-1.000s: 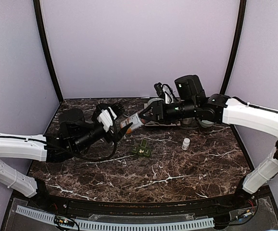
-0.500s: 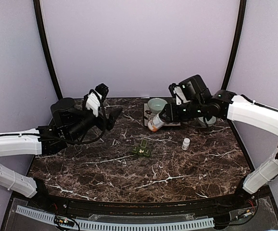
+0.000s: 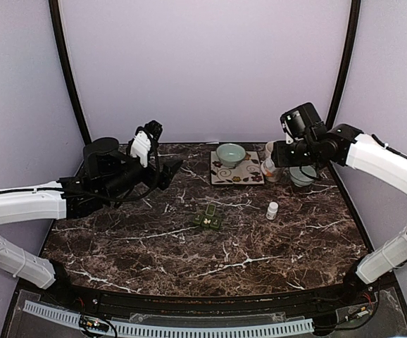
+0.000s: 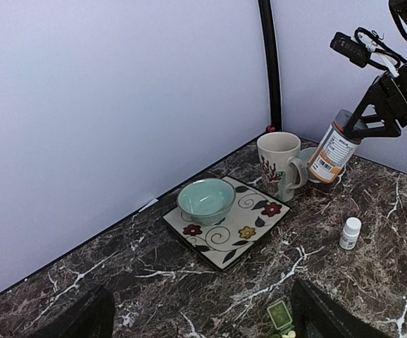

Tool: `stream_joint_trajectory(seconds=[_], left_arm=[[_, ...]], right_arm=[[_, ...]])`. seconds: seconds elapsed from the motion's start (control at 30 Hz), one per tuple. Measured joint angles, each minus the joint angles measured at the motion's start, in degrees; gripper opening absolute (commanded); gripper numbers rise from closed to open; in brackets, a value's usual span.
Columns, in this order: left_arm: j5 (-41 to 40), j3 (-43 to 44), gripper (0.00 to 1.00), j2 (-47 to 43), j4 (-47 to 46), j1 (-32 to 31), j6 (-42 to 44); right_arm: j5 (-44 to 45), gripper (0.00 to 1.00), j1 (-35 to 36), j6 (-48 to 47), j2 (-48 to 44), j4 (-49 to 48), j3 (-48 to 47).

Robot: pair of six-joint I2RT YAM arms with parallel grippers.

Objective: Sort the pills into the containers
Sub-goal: Place the pill bottle at the center of the board.

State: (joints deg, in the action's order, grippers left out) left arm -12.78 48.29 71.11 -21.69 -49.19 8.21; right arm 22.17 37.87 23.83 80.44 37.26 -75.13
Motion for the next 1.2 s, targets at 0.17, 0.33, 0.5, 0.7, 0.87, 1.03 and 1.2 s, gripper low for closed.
stream_joint_trajectory(seconds=[0.17, 0.33, 0.5, 0.7, 0.87, 1.03, 1.2], left_arm=[[1.6, 0.5, 0.89, 0.1, 1.6, 1.1, -1.9], [2.7, 0.5, 0.89, 0.3, 2.2, 1.5, -3.2], [3.8, 0.5, 0.89, 0.6, 2.6, 1.8, -4.2], [4.9, 0.5, 0.89, 1.2, 3.3, 2.2, -4.9], [5.7, 0.5, 0.89, 1.5, 3.8, 2.6, -5.3], [6.6, 0.6, 0.89, 2.1, 4.0, 2.8, -5.7], [7.6, 1.3, 0.89, 2.7, 4.7, 3.1, -5.9]], right_arm=[[1.9, 0.0, -3.9, -0.7, -1.6, 0.9, 2.6], [2.1, 0.0, -6.2, -0.9, -1.8, 2.5, 4.6], [1.7, 0.0, -8.0, -1.0, -1.6, 3.5, 6.3], [0.2, 0.0, -10.2, -1.7, 1.1, 3.6, 7.7], [-0.9, 0.0, -11.1, -2.6, 4.5, 3.5, 8.0], [-1.7, 0.0, -11.7, -3.5, 7.5, 3.5, 8.0], [-2.2, 0.01, -12.8, -4.1, 8.7, 3.5, 8.0]])
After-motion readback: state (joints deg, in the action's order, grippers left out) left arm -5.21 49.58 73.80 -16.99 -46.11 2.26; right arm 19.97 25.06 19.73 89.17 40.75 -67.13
